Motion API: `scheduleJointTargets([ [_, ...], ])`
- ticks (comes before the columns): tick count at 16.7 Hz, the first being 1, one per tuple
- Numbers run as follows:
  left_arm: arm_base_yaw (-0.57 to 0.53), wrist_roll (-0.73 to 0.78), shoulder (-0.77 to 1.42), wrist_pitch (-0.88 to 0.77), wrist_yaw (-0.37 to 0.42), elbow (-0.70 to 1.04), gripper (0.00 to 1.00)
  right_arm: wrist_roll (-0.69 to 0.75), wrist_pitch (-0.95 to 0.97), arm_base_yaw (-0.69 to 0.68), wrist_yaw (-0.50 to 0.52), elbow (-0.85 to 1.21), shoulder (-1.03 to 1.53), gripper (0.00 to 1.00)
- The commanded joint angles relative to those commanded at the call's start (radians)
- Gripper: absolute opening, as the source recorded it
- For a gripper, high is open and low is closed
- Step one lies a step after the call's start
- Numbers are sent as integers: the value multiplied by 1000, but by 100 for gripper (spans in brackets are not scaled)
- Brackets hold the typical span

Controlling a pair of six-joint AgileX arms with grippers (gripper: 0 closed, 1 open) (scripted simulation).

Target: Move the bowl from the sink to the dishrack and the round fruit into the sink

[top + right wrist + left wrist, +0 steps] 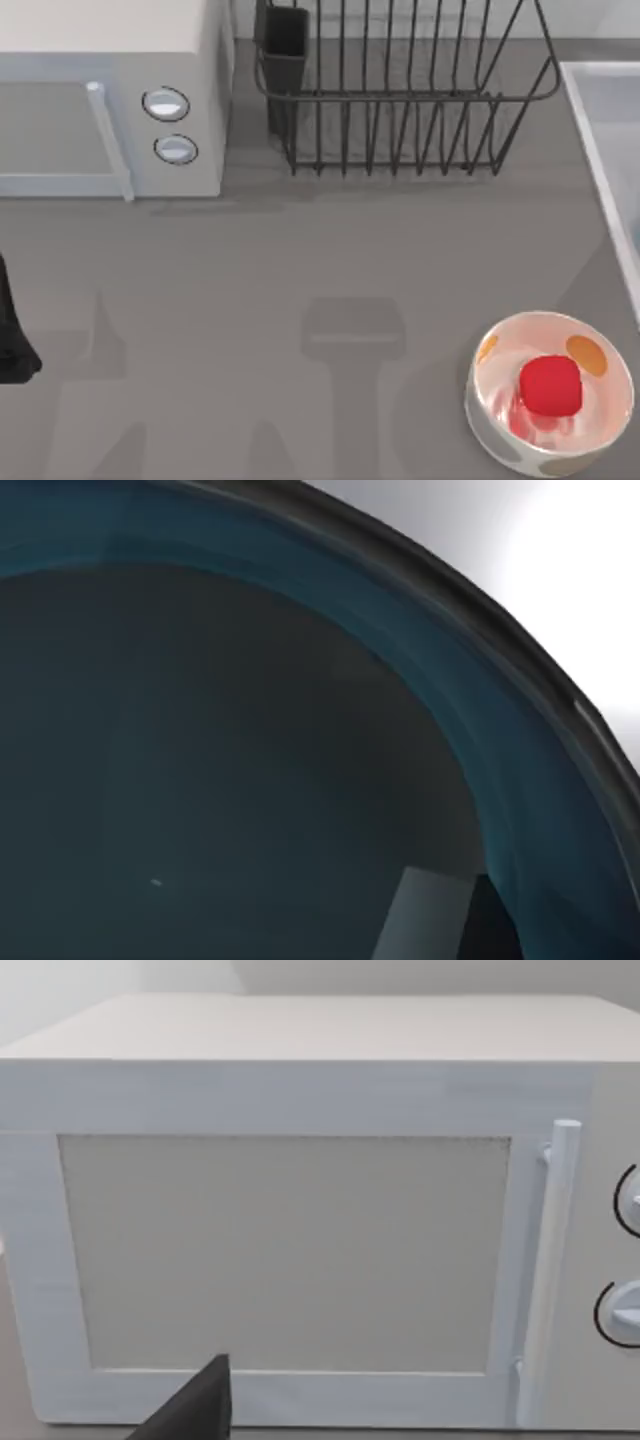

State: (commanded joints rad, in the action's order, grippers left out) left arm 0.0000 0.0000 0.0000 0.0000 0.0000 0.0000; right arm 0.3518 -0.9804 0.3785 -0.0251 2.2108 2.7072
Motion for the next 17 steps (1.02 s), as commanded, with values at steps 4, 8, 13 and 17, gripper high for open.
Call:
scheduleJointTargets([
  [4, 0, 0, 0, 0, 0, 0, 100, 0, 0, 0, 0, 0, 0, 0],
  [8, 0, 0, 0, 0, 0, 0, 100, 0, 0, 0, 0, 0, 0, 0],
  [13, 0, 0, 0, 0, 0, 0, 100, 25, -37, 25, -3, -38, -72, 0],
  [17, 0, 0, 0, 0, 0, 0, 100, 111, -158, 107, -12, -150, -301, 0],
])
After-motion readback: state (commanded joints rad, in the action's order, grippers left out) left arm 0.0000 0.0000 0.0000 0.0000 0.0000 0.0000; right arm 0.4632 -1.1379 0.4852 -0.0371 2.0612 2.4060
